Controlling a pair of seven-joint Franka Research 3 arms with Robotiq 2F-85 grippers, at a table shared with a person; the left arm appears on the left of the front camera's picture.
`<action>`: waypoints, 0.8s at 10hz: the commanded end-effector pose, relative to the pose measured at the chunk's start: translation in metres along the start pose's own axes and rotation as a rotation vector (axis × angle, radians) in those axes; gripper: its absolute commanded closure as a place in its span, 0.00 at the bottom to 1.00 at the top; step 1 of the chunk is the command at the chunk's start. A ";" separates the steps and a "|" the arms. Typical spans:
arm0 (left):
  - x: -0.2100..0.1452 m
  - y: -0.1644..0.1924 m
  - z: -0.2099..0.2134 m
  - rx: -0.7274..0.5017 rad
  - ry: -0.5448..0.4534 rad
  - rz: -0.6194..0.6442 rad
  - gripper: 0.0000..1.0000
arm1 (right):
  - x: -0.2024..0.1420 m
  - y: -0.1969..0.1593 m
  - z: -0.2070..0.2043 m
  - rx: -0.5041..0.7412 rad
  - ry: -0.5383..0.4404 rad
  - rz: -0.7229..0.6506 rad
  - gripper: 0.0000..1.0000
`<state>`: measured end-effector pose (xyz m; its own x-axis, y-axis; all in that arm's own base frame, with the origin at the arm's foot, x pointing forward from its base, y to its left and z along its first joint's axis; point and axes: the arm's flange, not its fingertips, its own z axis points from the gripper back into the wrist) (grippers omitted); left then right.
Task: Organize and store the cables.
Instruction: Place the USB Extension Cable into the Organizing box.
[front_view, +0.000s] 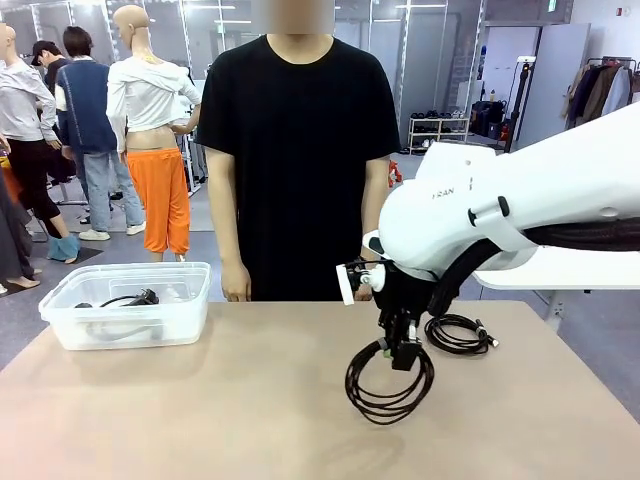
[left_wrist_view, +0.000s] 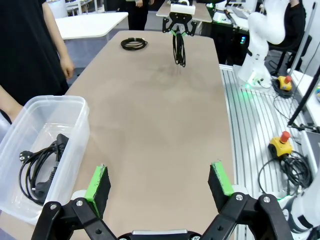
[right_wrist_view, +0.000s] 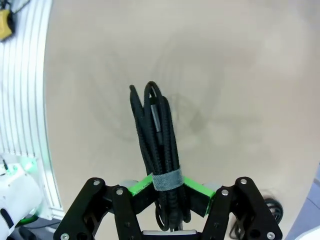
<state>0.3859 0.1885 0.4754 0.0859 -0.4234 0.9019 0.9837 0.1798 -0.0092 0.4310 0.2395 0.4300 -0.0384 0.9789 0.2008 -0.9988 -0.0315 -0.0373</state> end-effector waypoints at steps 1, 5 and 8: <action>0.001 -0.003 0.002 -0.006 -0.012 -0.009 0.00 | 0.047 -0.014 0.002 -0.058 0.030 0.011 1.00; 0.001 -0.003 0.002 -0.006 -0.012 -0.009 0.00 | 0.092 -0.027 -0.047 -0.047 -0.003 0.018 1.00; 0.001 -0.003 0.002 -0.006 -0.012 -0.009 0.00 | 0.091 -0.006 -0.081 0.009 0.042 0.016 1.00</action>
<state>0.3860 0.1883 0.4754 0.0857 -0.4235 0.9018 0.9837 0.1795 -0.0092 0.4454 0.3442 0.3729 -0.0772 0.9783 0.1923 -0.9968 -0.0715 -0.0365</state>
